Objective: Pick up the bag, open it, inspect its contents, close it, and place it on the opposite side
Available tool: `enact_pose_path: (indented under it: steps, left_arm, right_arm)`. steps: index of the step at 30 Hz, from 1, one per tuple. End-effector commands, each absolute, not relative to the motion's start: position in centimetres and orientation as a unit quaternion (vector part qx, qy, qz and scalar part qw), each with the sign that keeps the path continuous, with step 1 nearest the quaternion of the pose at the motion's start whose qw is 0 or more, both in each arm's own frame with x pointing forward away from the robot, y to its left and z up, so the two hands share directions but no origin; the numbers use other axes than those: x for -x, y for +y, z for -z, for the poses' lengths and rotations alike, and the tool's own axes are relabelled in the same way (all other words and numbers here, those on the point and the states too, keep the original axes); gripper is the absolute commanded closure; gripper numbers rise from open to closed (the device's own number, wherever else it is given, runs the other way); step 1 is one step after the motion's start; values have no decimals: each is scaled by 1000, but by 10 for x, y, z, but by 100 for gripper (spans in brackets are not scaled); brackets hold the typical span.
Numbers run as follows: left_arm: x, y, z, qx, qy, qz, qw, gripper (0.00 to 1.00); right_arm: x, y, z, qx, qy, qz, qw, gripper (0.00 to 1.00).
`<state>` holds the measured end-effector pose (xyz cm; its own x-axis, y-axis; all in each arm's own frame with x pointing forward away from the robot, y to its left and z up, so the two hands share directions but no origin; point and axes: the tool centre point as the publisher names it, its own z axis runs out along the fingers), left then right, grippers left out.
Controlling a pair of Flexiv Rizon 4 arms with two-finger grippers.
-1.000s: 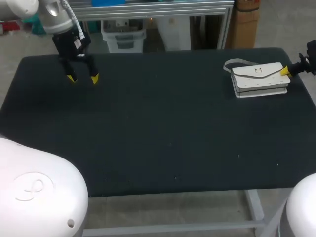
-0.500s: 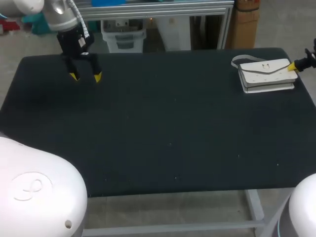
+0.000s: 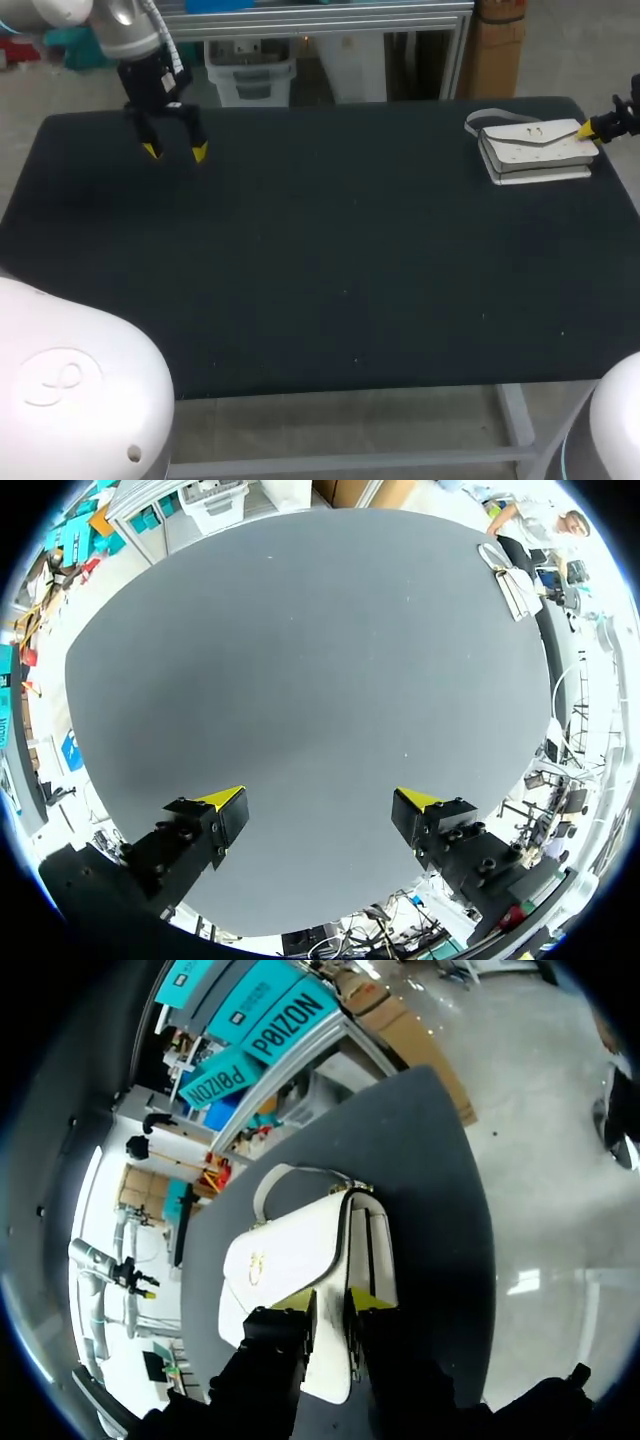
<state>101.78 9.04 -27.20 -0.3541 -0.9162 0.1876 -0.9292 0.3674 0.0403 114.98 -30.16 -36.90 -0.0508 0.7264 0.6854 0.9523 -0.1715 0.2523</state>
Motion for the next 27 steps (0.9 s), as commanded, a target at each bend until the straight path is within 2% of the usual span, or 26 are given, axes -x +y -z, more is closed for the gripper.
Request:
enact_pose_path:
  steps: [1, 27]
  left_arm:
    - [-1006, 92, 268, -565, -820, -51, 71, 0]
    - [-989, 89, 252, -588, -806, -66, 8, 0]
  right_arm:
    - [-1145, -301, 356, 678, -631, 348, 146, 0]
    - [-1041, -254, 264, 686, -691, 206, 98, 0]
